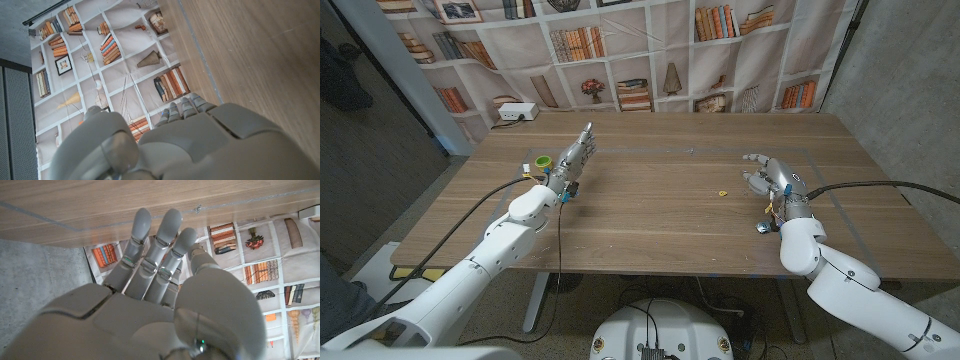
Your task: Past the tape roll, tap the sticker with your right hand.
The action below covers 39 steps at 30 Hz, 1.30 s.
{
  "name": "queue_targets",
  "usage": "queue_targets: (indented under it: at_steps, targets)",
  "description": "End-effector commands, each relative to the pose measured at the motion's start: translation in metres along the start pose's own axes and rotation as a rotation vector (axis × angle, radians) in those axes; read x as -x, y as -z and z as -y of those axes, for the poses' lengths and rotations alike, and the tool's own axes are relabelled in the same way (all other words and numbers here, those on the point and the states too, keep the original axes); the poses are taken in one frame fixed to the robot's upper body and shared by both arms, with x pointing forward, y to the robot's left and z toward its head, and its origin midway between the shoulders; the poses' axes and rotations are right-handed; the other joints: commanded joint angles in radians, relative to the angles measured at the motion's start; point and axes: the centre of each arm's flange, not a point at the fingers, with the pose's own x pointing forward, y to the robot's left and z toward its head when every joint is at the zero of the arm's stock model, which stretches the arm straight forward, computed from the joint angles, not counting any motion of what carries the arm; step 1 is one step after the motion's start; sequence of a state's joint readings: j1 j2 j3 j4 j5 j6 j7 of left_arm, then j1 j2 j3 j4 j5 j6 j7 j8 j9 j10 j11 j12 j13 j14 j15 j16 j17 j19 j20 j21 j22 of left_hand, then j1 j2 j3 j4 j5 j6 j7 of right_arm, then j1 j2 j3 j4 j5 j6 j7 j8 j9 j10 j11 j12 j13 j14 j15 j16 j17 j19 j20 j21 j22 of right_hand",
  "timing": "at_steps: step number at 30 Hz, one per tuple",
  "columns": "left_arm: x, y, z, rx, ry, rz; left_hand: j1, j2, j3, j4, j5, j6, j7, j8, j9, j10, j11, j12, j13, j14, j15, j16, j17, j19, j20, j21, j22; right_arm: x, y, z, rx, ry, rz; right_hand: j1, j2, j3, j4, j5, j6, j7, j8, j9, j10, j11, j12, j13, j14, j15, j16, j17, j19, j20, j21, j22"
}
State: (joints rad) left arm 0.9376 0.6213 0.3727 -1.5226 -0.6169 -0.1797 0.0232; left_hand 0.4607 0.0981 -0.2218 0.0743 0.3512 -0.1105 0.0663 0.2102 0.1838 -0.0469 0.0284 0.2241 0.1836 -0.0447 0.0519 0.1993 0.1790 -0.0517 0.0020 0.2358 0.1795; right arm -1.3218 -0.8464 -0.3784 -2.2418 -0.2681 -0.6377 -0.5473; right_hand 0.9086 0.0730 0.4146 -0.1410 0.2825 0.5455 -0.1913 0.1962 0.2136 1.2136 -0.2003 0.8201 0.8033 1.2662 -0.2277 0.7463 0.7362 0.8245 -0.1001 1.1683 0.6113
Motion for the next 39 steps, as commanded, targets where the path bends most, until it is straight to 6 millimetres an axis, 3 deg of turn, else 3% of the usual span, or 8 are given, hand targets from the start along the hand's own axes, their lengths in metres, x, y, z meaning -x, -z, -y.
queue_targets:
  at_steps: [1, 9, 12, 15, 25, 39]
  targets:
    - [-0.003, -0.003, 0.002, -0.011, 0.003, -0.010, 0.009, 0.001, -0.006, -0.002, -0.004, -0.004, 0.004, -0.001, 0.004, 0.001, 0.005, 0.001, 0.004, 0.000, 0.004, 0.001, 0.005, -0.006, -0.004, 0.003, 0.002, -0.002, -0.008, -0.007, 0.079, -0.021, 0.041, -0.011, -0.001, 0.000, -0.005, 0.012, 0.003, -0.002, -0.006, -0.001, 0.009, 0.001, -0.002, -0.002, 0.011, -0.002, -0.006, 0.001, -0.008, -0.111, 0.012, -0.002]
    - [-0.001, -0.006, 0.002, -0.018, 0.000, -0.005, 0.013, 0.002, -0.007, -0.003, -0.005, 0.001, 0.003, -0.001, 0.005, 0.001, 0.000, -0.001, 0.004, -0.004, 0.002, -0.002, 0.005, -0.014, -0.006, -0.002, 0.003, -0.006, -0.009, -0.007, 0.150, -0.011, 0.078, -0.011, 0.004, 0.003, -0.011, 0.018, 0.005, -0.015, -0.005, -0.002, 0.005, 0.002, -0.011, -0.017, 0.007, -0.002, -0.022, -0.011, -0.017, -0.112, 0.024, -0.006]
    - [-0.002, -0.008, 0.003, -0.022, 0.002, -0.003, 0.014, 0.002, -0.007, -0.003, -0.006, 0.002, 0.003, -0.001, 0.005, 0.002, -0.001, -0.001, 0.004, -0.004, 0.001, -0.003, 0.005, -0.016, -0.005, -0.004, 0.003, -0.008, -0.006, -0.007, 0.155, -0.009, 0.077, -0.012, 0.009, -0.007, -0.018, 0.023, 0.047, -0.018, 0.003, -0.004, 0.054, 0.003, 0.007, -0.027, 0.063, -0.002, -0.025, -0.047, 0.006, -0.112, 0.062, -0.016]
    - [-0.002, -0.011, 0.006, -0.033, 0.001, -0.001, 0.016, 0.003, -0.008, -0.004, -0.006, 0.006, 0.000, 0.000, 0.005, 0.009, -0.003, 0.001, 0.004, -0.003, 0.000, -0.003, 0.005, -0.017, -0.005, -0.005, 0.003, -0.010, -0.003, -0.007, 0.208, -0.001, 0.072, -0.010, 0.007, -0.008, -0.020, 0.026, 0.065, -0.018, 0.006, -0.004, 0.068, 0.002, 0.011, -0.031, 0.076, -0.002, -0.021, -0.050, 0.013, -0.112, 0.074, -0.021]
    - [-0.001, -0.014, 0.008, -0.047, -0.015, -0.005, 0.021, 0.003, -0.010, -0.005, -0.009, 0.020, 0.000, 0.003, 0.005, 0.022, -0.003, 0.002, 0.005, -0.001, -0.009, -0.004, 0.005, -0.014, -0.023, -0.007, 0.003, -0.012, -0.001, -0.010, 0.265, -0.037, 0.077, -0.032, 0.008, -0.009, -0.012, 0.028, 0.069, -0.017, -0.003, -0.005, 0.061, 0.001, 0.004, -0.040, 0.071, -0.001, -0.030, -0.050, 0.000, -0.110, 0.092, -0.035]
    - [0.001, -0.018, 0.009, -0.048, -0.021, 0.012, 0.024, 0.004, -0.011, -0.006, -0.011, 0.021, -0.003, 0.001, 0.005, 0.022, -0.003, -0.001, 0.005, -0.004, -0.009, -0.007, 0.005, -0.020, -0.018, -0.012, 0.003, -0.009, -0.007, -0.018, 0.323, -0.099, 0.107, -0.050, 0.009, -0.009, -0.010, 0.026, 0.075, -0.018, -0.004, -0.005, 0.069, 0.001, 0.005, -0.048, 0.074, -0.002, -0.038, -0.054, -0.010, -0.110, 0.112, -0.049]
